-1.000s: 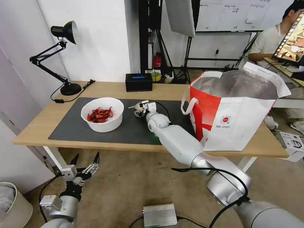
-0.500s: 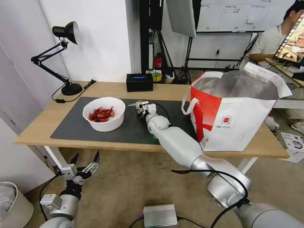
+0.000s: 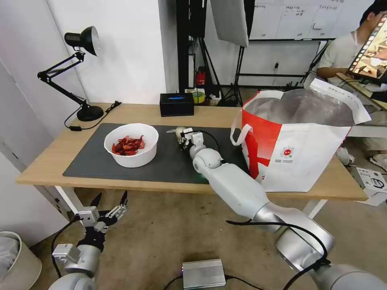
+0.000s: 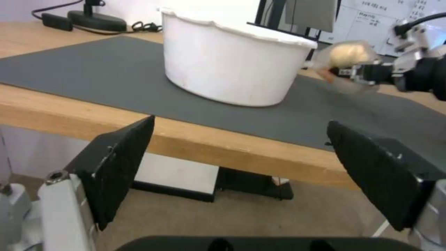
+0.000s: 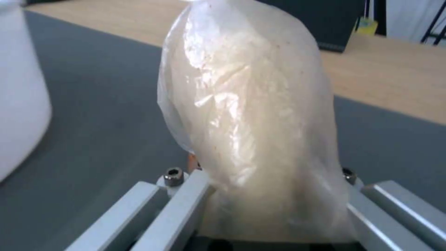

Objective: Pick up the trash from the table and place it into the takeout bag.

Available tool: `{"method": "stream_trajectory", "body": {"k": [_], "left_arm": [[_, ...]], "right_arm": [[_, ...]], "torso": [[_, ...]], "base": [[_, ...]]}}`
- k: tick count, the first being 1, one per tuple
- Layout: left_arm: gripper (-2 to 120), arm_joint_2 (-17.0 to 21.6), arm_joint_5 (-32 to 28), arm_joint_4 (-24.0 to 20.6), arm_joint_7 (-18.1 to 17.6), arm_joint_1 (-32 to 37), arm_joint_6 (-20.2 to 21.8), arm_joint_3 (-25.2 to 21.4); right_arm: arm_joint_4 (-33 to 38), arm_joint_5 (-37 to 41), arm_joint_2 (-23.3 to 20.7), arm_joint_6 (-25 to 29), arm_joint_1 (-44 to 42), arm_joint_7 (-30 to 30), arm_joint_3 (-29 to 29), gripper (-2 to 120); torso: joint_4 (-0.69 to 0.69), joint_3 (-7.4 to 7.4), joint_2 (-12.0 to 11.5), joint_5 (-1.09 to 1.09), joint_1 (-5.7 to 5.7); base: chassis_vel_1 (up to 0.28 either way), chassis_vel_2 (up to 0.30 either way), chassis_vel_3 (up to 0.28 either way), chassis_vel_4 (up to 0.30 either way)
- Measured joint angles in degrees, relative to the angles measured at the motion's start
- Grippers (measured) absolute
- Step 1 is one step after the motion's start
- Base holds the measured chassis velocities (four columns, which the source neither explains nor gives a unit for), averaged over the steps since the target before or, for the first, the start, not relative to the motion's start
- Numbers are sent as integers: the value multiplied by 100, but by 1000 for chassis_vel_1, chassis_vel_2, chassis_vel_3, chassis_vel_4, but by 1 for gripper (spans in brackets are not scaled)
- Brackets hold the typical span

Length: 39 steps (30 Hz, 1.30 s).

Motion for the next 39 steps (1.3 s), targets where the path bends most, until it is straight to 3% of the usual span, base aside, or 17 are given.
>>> {"method": "stream_trajectory", "body": {"k": [7,9,11,19,26,32,39], "left_arm": [[100,30,-2,18,-2,-17,2,15],[100,32,-2,18,-2,-15,2,15],[100,45,0,17,-2,-8,9,34],[100,44,13,1,-6,17,18,58],[100,14,69,25,-7,66,16,78],[100,43,68,50,-5,73,10,80],[100,64,124,105,-6,78,8,154]], "right_arm": [[1109,78,-761,87,-292,-18,-210,7],[1179,75,-803,99,-315,-21,-216,7],[1702,51,-1105,188,-475,-31,-234,7],[2435,27,-1495,223,-748,-34,-205,6],[3160,-385,-2124,505,-1237,-279,86,6],[4002,-916,-2911,983,-2233,-586,587,6],[4550,-1176,-3229,1287,-3031,-704,1098,6]], "torso": [[0,-1,0,1,0],[0,-1,0,1,0],[0,-1,0,1,0],[1,-1,0,1,0],[1,-1,1,1,0],[-1,-2,1,1,-1],[1,-2,1,-1,-1]], "base": [[0,0,0,0],[0,0,0,0],[0,0,0,0],[0,0,0,0],[0,0,0,0],[0,0,0,0],[0,0,0,0]]}}
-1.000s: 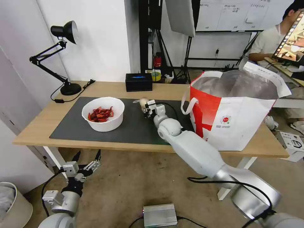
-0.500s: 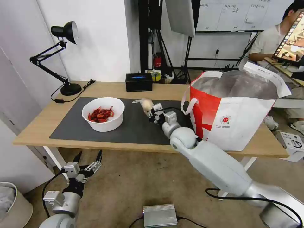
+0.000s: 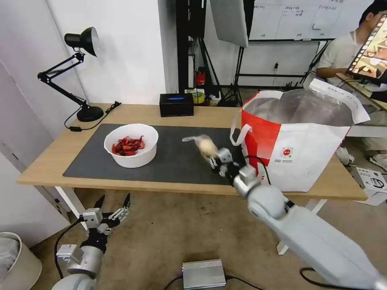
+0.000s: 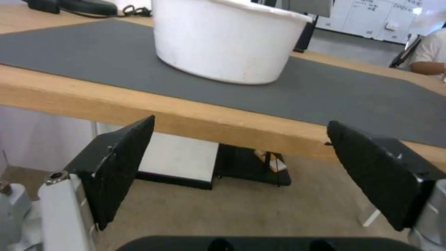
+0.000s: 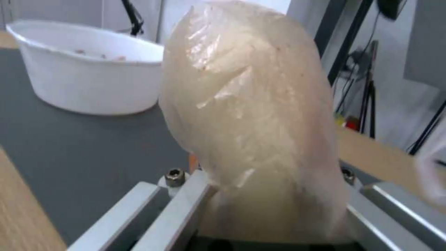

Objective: Pick up the trash from the table and place it into the takeout bag.

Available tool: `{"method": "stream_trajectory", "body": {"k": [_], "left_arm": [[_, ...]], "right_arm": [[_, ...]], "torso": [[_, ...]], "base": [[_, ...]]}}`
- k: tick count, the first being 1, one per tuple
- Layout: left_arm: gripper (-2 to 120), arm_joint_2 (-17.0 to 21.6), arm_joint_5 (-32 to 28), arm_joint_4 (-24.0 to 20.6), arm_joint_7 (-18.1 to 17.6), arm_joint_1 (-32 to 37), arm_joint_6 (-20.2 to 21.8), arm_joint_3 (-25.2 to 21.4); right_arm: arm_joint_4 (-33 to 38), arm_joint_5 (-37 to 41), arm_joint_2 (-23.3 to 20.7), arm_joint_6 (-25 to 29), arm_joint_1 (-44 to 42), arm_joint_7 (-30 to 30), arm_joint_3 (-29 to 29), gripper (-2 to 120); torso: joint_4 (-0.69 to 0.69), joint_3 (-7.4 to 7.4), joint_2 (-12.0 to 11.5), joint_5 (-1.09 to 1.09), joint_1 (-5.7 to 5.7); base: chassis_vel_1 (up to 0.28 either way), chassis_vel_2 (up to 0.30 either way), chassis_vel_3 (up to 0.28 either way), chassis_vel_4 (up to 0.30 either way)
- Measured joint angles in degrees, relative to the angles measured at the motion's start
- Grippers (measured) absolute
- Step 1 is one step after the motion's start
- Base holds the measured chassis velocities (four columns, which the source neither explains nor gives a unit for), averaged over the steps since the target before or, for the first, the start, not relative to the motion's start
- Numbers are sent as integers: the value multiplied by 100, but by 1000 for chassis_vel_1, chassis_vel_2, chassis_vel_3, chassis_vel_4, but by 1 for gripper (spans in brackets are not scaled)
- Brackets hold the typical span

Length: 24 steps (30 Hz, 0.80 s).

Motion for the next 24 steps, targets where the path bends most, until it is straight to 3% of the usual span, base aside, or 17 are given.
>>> {"method": "stream_trajectory", "body": {"k": [14,24], "left_arm": [[100,5,46,-27,-5,7,-10,66],[100,65,54,6,-2,9,-25,112]], "right_arm": [[808,-202,-186,567,-1951,-520,1792,6],[1119,-395,174,1070,-3122,-990,2701,6]], "torso": [[-2,1,0,1,0],[0,0,0,0,0]], "base": [[0,0,0,0],[0,0,0,0]]}}
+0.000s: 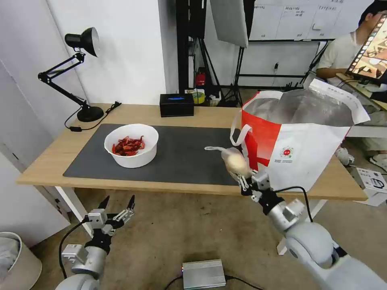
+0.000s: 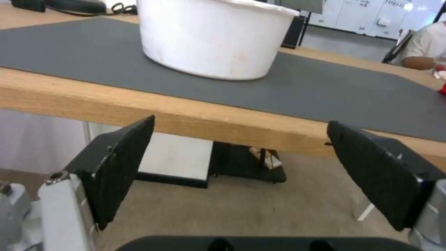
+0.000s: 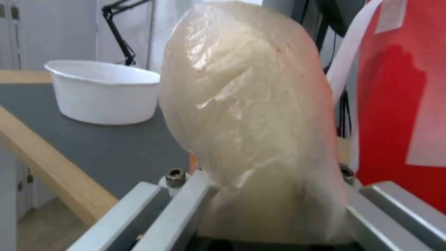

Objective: Pick up the trash from the table and place it into the takeout bag.

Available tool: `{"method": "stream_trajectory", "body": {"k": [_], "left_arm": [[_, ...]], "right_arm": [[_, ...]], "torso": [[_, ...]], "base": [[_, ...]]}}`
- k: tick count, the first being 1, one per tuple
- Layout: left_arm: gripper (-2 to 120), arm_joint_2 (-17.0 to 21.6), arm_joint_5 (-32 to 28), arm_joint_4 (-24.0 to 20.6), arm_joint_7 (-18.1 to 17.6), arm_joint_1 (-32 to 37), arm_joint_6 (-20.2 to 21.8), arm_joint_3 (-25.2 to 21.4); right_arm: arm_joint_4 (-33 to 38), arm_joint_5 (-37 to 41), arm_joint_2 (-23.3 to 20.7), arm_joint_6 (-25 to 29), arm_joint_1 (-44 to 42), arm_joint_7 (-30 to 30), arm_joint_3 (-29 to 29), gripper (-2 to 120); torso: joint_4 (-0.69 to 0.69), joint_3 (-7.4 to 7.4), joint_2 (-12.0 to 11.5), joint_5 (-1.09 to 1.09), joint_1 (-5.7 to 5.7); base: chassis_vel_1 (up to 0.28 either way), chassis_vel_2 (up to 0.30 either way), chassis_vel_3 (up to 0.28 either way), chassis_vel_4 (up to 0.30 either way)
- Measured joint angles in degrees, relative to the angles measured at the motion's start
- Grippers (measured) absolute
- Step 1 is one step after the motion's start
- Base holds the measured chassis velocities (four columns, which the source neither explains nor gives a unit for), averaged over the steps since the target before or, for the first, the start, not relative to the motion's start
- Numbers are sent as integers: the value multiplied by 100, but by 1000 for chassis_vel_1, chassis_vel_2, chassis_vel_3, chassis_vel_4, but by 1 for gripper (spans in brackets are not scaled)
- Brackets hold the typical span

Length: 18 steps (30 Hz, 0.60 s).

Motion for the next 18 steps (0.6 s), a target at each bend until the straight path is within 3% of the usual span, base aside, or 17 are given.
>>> {"method": "stream_trajectory", "body": {"k": [11,18], "left_arm": [[100,-13,24,-18,1,44,-5,0],[100,-9,40,-22,-1,71,-13,9]], "right_arm": [[55,12,690,982,-775,-556,1034,6],[213,1122,595,1290,-753,-917,1698,6]], "torso": [[0,0,0,1,1],[0,0,0,1,0]], "base": [[0,0,0,0],[0,0,0,0]]}}
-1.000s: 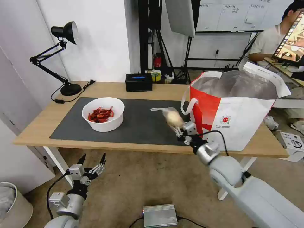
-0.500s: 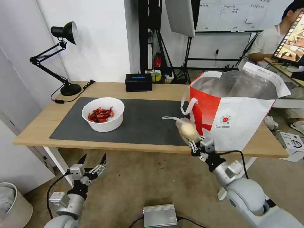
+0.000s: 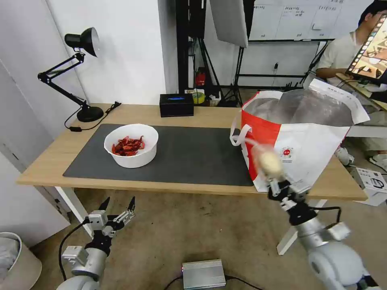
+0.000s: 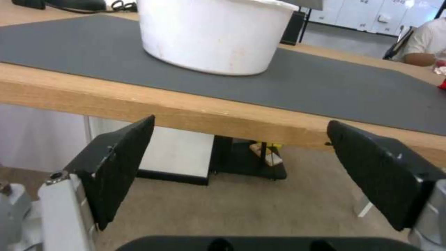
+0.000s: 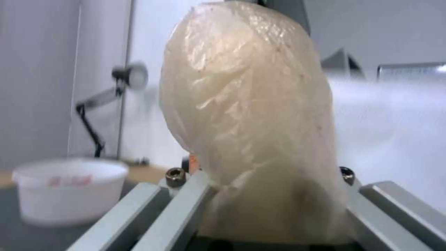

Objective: Pick up the trash from the table and place it into the takeout bag.

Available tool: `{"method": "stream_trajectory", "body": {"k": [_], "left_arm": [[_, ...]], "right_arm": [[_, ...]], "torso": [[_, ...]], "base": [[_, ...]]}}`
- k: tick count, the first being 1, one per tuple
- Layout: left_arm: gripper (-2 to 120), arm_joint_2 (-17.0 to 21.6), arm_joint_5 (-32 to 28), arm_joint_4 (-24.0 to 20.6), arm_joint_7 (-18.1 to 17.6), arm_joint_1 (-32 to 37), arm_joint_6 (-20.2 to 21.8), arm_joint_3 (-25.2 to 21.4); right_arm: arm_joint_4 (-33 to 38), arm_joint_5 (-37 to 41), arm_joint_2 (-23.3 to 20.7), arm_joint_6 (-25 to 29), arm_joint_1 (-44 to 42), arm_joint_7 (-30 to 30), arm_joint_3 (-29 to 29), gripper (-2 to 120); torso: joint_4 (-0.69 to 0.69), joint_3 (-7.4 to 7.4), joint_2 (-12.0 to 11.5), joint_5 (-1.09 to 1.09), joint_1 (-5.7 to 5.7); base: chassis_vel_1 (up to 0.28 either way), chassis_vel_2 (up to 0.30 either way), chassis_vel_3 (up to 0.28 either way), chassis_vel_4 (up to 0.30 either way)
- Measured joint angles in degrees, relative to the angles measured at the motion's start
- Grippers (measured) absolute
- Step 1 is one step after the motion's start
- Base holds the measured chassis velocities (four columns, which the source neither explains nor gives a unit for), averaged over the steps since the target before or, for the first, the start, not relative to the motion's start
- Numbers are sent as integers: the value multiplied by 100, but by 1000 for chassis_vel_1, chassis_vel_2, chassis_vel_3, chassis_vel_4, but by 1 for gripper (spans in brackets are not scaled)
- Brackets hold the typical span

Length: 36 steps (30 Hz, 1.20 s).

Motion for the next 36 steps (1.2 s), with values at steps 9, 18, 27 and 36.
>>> {"method": "stream_trajectory", "body": {"k": [9,18,27,36], "left_arm": [[100,-63,124,23,-4,-25,-103,93],[100,-55,174,-17,-10,-15,-161,44],[100,-79,187,-86,-8,29,-163,40],[100,-138,204,-157,-2,48,-155,89]], "right_arm": [[163,693,-320,6,491,36,259,6],[379,1145,-577,-340,987,804,307,6],[405,2218,-1105,-1096,1771,1838,308,6],[199,2739,-1857,-2314,2641,2910,109,6]], "torso": [[0,0,0,-1,0],[0,0,0,0,1],[0,0,-1,0,1],[1,0,-1,0,1]], "base": [[0,0,0,0],[0,0,0,0],[0,0,0,0],[0,0,0,0]]}}
